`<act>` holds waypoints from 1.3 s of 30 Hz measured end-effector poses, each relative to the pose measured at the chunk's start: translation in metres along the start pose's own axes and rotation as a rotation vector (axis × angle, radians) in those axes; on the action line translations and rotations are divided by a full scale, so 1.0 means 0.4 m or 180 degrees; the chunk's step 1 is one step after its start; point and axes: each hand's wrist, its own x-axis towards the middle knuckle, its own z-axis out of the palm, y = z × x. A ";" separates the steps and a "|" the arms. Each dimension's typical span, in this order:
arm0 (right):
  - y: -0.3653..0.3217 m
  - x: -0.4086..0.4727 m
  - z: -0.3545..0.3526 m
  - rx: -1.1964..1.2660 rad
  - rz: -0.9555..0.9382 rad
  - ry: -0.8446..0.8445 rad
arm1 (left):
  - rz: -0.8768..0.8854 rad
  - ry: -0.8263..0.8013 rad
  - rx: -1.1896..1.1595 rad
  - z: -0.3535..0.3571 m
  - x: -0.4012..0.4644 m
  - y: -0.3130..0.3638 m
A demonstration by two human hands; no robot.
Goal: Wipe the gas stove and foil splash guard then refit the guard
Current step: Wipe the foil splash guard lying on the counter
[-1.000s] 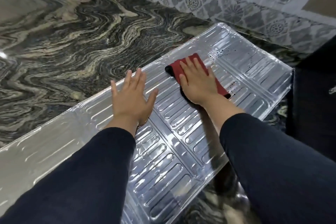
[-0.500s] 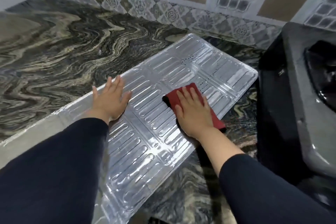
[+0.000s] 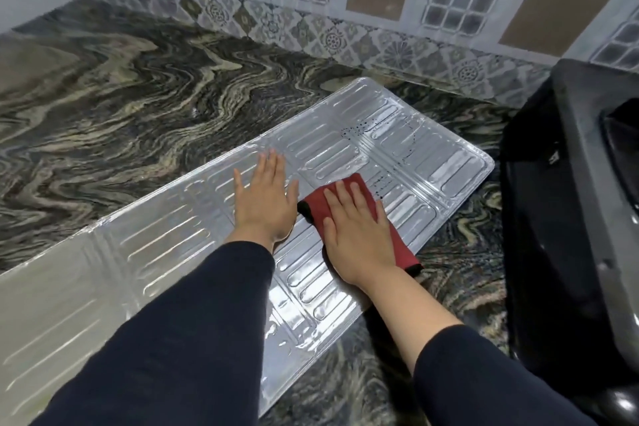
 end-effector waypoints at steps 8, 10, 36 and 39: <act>-0.010 0.246 -0.033 -0.0019 -0.0580 -0.0117 | -0.0042 0.0174 -0.0133 0.004 0.000 -0.001; -0.007 0.303 -0.035 -0.0051 -0.0744 -0.0104 | -0.0073 0.0195 -0.0130 0.006 -0.001 -0.001; 0.189 0.148 -0.061 -0.0107 0.0260 0.0219 | -0.0128 0.0081 0.0079 0.003 0.004 0.005; 0.100 0.054 -0.030 -0.0070 -0.0125 0.0113 | -0.0120 0.0082 0.0055 0.001 0.001 0.004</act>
